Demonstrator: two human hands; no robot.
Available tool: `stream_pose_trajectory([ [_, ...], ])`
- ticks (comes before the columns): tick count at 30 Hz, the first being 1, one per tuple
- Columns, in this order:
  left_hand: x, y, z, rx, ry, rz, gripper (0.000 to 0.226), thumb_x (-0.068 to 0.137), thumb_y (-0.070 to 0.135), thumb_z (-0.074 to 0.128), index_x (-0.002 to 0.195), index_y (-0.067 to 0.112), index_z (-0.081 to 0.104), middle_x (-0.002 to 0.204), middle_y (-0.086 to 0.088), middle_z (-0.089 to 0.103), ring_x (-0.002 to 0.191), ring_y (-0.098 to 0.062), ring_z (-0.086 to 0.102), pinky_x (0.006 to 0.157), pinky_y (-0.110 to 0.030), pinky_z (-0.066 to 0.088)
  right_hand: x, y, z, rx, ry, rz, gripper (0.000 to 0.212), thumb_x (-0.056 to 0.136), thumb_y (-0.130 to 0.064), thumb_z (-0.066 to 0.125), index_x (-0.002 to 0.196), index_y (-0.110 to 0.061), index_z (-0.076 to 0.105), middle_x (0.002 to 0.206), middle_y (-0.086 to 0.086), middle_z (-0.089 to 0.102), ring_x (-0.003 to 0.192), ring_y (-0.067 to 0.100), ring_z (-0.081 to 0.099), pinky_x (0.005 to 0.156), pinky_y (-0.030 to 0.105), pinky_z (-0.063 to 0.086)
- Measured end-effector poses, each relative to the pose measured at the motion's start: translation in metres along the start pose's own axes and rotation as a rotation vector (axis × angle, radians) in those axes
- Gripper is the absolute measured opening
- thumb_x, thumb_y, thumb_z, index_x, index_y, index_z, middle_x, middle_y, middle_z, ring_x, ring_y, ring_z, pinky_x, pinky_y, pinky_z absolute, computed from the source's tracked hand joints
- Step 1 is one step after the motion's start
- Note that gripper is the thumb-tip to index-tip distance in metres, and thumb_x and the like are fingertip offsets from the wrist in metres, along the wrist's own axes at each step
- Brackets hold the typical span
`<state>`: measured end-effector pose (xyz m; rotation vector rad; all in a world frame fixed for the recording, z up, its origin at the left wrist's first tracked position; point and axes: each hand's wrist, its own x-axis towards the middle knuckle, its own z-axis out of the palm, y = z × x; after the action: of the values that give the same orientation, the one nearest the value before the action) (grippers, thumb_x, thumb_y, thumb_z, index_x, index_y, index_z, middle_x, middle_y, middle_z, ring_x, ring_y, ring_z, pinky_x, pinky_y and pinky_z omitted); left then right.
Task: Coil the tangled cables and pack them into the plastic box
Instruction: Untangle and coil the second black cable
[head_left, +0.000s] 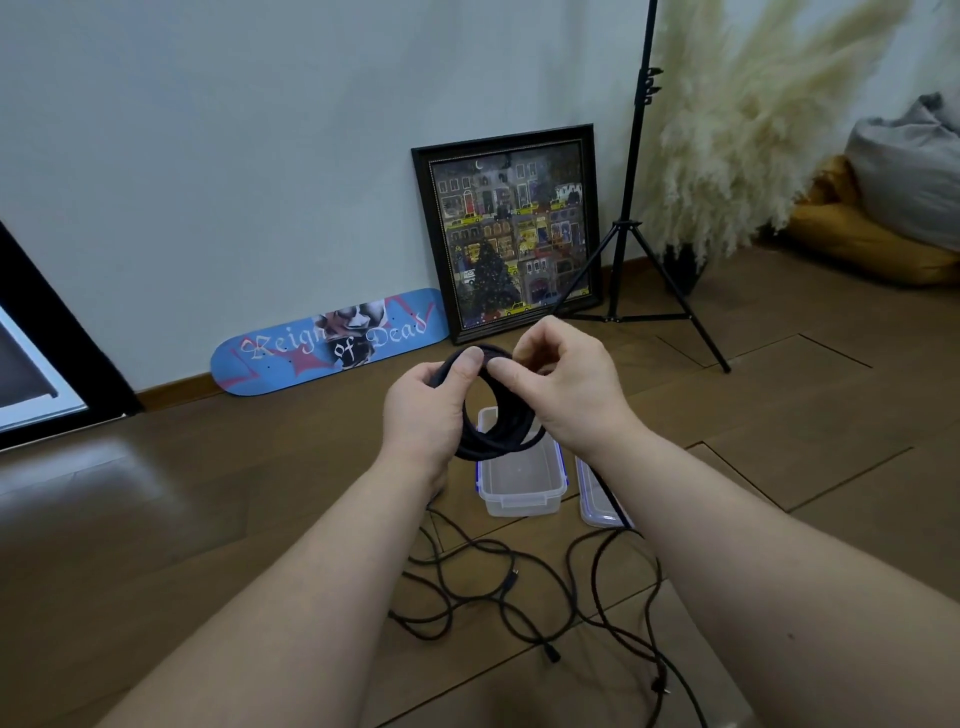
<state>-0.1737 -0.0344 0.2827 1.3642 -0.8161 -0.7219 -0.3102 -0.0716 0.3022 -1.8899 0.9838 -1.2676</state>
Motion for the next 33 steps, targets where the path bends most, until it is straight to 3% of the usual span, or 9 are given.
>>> stream_pose_trajectory([
  [4,0.005,0.002,-0.004,-0.098,0.088,0.002,0.027,0.083,0.045,0.073,0.086,0.018,0.069,0.078,0.003,0.065,0.080,-0.020,0.057,0.079,-0.043,0.049,-0.001,0.007,-0.007,-0.067,-0.024,0.074,0.012,0.087,-0.020,0.070,0.085,-0.022,0.059,0.091,-0.004,0.064,0.082,0.013,0.061,0.073,0.024,0.050],
  [9,0.006,0.007,-0.010,-0.032,0.108,0.079,0.026,0.087,0.044,0.070,0.090,0.019,0.069,0.092,0.002,0.071,0.087,-0.016,0.063,0.086,-0.039,0.052,-0.005,0.000,-0.014,0.194,-0.119,0.238,0.006,0.089,-0.007,0.068,0.084,-0.008,0.064,0.076,0.015,0.065,0.055,0.019,0.061,0.054,0.030,0.051],
  [12,0.003,0.011,-0.012,0.105,0.158,0.174,0.027,0.088,0.042,0.068,0.094,0.016,0.065,0.089,0.004,0.068,0.080,-0.012,0.062,0.072,-0.027,0.051,-0.003,-0.009,-0.014,0.101,-0.048,0.176,0.010,0.088,-0.011,0.069,0.079,-0.012,0.065,0.071,0.006,0.066,0.058,0.015,0.061,0.057,0.031,0.054],
  [15,0.006,0.012,-0.017,0.135,0.207,0.178,0.028,0.089,0.045,0.065,0.094,0.018,0.062,0.088,0.004,0.067,0.080,-0.012,0.061,0.071,-0.026,0.050,-0.004,-0.018,-0.007,-0.106,0.005,0.081,0.017,0.087,-0.019,0.070,0.073,-0.024,0.061,0.070,-0.008,0.062,0.067,0.011,0.060,0.063,0.026,0.051],
  [20,0.001,0.010,-0.007,-0.028,0.232,0.102,0.079,0.086,0.073,0.042,0.093,-0.004,0.058,0.081,-0.012,0.060,0.076,-0.022,0.054,0.073,-0.037,0.045,-0.009,-0.014,0.012,-0.059,0.125,0.176,0.015,0.090,-0.020,0.063,0.075,-0.020,0.060,0.069,-0.009,0.059,0.066,0.007,0.054,0.060,0.022,0.043],
  [24,0.000,0.009,-0.007,-0.051,0.265,0.078,0.057,0.100,0.057,0.034,0.093,0.007,0.061,0.088,-0.009,0.063,0.082,-0.021,0.058,0.079,-0.038,0.049,-0.006,-0.014,0.024,0.209,0.148,0.314,0.013,0.086,-0.015,0.065,0.073,-0.017,0.062,0.068,0.004,0.067,0.064,0.020,0.059,0.066,0.042,0.053],
  [28,0.005,0.010,-0.006,-0.089,0.265,0.054,0.045,0.101,0.055,0.032,0.095,0.022,0.062,0.103,-0.003,0.068,0.100,-0.022,0.063,0.094,-0.040,0.049,-0.001,-0.013,0.024,0.326,0.159,0.376,0.012,0.086,-0.010,0.064,0.075,-0.012,0.062,0.067,0.006,0.066,0.064,0.020,0.057,0.064,0.039,0.048],
  [31,0.006,0.009,-0.004,-0.122,0.248,0.029,0.042,0.101,0.056,0.034,0.096,0.025,0.062,0.101,0.001,0.068,0.099,-0.019,0.062,0.098,-0.045,0.049,-0.003,-0.010,0.024,0.217,0.151,0.330,0.011,0.088,-0.015,0.062,0.077,-0.016,0.060,0.069,0.002,0.067,0.067,0.019,0.060,0.066,0.039,0.051],
  [33,0.004,0.008,-0.003,-0.130,0.238,0.021,0.043,0.101,0.054,0.035,0.098,0.021,0.062,0.093,0.000,0.064,0.086,-0.019,0.060,0.092,-0.045,0.050,-0.009,-0.009,0.025,-0.020,0.107,0.220,0.014,0.093,-0.020,0.059,0.079,-0.017,0.056,0.071,-0.002,0.064,0.070,0.017,0.059,0.062,0.029,0.046],
])
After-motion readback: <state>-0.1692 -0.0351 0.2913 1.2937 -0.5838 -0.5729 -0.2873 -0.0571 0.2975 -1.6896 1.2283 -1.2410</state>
